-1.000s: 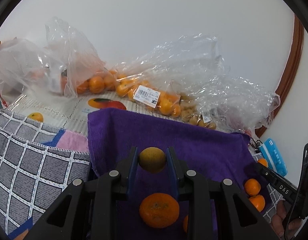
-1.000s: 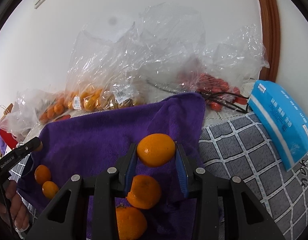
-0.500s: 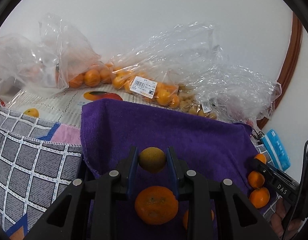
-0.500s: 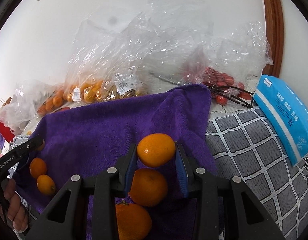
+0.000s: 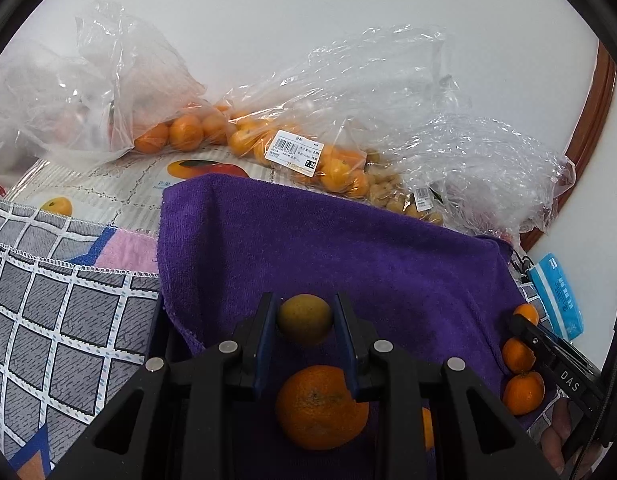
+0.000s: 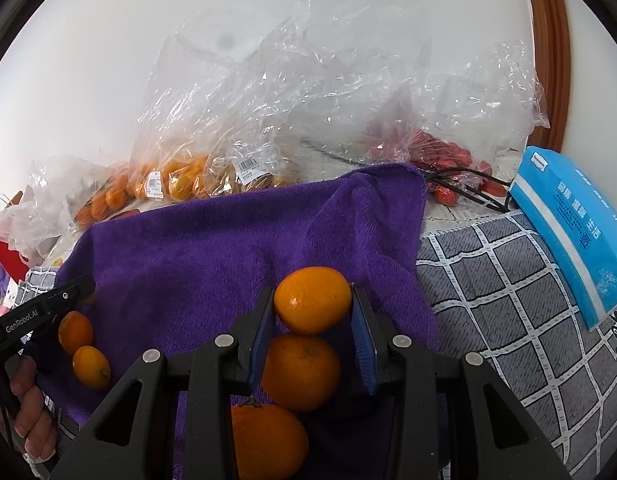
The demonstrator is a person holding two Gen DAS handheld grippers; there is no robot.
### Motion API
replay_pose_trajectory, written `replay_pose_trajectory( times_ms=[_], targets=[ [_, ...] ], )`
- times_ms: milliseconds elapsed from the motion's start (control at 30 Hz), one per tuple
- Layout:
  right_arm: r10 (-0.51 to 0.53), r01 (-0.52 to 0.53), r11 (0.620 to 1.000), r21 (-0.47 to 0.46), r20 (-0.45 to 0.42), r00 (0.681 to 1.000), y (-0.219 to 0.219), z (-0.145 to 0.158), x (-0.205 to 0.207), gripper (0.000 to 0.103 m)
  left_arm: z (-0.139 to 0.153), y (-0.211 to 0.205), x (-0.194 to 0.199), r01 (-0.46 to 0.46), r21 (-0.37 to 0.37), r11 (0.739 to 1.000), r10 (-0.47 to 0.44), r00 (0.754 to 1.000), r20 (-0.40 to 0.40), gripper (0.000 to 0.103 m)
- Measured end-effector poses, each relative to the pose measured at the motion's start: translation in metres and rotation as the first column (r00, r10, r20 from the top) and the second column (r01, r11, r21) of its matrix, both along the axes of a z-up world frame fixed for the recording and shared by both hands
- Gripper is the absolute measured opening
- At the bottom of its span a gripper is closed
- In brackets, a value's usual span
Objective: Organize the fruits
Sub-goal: 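Lower both held fruits toward the purple towel, then open the left tool over the towel while the right tool releases its tangerine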
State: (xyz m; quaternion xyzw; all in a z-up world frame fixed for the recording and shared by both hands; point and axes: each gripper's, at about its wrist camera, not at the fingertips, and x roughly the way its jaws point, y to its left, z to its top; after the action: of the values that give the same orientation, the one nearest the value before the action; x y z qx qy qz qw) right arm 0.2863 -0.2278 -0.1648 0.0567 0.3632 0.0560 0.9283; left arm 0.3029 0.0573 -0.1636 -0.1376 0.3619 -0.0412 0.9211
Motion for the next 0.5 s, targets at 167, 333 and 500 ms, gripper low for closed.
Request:
replay_pose_trajectory(
  times_ms=[167,333,500],
  targets=[
    [0.005,-0.005,1.0,-0.012,-0.008,1.0,0.0022,-0.0016,0.0007,0.038,-0.0011,-0.0007,0.0014,0.005,0.002,1.0,-0.005,1.0,-0.008,0.028],
    [0.009,-0.009,1.0,-0.015,-0.011,1.0,0.0028,-0.0021,0.001,0.038,-0.0016,-0.0012,0.0023,0.006,0.006,1.0,-0.006,1.0,-0.015,0.028],
    [0.009,-0.01,1.0,-0.015,-0.01,1.0,0.0031,-0.002,0.0007,0.039,-0.0016,-0.001,0.0027,0.007,0.005,1.0,-0.007,1.0,-0.012,0.028]
  ],
)
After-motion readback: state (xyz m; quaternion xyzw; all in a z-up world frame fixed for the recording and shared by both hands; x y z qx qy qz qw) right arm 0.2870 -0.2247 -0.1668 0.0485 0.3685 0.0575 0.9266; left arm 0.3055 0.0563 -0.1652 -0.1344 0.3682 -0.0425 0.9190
